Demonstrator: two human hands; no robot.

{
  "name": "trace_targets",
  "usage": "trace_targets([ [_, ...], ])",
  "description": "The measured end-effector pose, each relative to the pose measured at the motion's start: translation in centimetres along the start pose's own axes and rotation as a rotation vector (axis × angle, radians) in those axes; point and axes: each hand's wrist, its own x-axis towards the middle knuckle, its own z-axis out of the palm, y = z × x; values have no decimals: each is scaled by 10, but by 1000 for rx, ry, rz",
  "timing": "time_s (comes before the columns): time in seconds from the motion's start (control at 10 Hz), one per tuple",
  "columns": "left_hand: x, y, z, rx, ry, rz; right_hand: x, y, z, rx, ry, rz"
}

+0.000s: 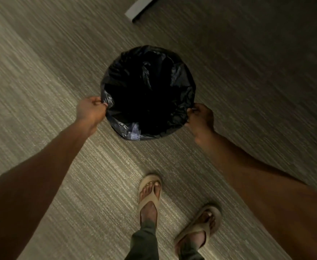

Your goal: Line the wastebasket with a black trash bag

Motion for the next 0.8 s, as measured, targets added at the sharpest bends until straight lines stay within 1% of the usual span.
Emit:
trace_targets([
  [0.1,36,-2,-18,66,41,-17,17,-25,42,25,-31,8],
  [0.2,60,-8,-27,141,86,-38,30,-39,77,70,-44,56],
  [0.3,76,-15,-31,185,104,-51,37,-39,100,68,-65,90],
  [0.4,79,-21,-34,183,102,-66,35,-39,110,47,-61,89],
  [0.5,76,-27,-35,174,102,-45,33,-40,107,11,-73,68],
  [0.6,68,-22,-35,183,86,-35,28,-48,93,-122,-94,5],
  [0.7,55,-16,-37,307,132,48,24,-57,77,-396,-11,-149],
  [0.8,23,-3,-32,450,164,352,5,-68,55,-737,22,-392],
])
